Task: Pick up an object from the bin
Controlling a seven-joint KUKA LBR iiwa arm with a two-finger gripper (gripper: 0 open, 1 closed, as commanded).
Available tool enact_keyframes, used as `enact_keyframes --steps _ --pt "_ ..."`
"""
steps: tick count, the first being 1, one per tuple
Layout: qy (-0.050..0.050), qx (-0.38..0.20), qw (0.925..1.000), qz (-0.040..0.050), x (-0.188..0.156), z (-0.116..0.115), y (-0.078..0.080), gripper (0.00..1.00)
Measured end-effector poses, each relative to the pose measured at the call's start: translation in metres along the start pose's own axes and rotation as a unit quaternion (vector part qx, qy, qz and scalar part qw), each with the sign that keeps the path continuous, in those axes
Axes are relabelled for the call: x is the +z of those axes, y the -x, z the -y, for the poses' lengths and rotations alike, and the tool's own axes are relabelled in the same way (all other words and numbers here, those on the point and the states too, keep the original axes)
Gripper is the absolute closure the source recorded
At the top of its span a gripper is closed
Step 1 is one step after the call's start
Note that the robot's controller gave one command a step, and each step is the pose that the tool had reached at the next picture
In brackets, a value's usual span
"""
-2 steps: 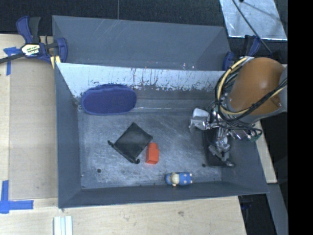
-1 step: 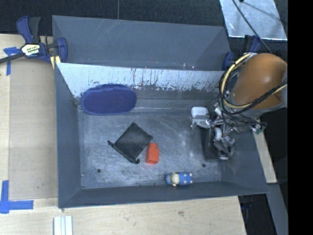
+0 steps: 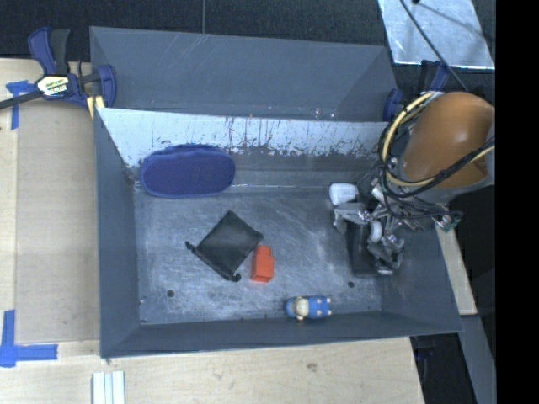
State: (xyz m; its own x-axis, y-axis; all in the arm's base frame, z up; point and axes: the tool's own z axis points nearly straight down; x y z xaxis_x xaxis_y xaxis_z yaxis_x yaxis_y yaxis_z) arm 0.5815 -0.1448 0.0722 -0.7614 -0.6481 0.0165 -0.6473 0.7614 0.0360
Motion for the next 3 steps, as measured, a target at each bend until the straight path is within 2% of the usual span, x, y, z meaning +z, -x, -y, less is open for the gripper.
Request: enact_keyframes --steps 1,2,3 --pt "-0.013 -0.042 0.999 0.0102 0.0 -0.013 -0.01 1.0" --pt "-0.023 -0.236 0.9715 0.0055 -0.127 -0.044 -0.05 1.0" --pt "-0.02 -0.235 0.9718 0.0049 -0.125 -0.045 -0.051 0.0"
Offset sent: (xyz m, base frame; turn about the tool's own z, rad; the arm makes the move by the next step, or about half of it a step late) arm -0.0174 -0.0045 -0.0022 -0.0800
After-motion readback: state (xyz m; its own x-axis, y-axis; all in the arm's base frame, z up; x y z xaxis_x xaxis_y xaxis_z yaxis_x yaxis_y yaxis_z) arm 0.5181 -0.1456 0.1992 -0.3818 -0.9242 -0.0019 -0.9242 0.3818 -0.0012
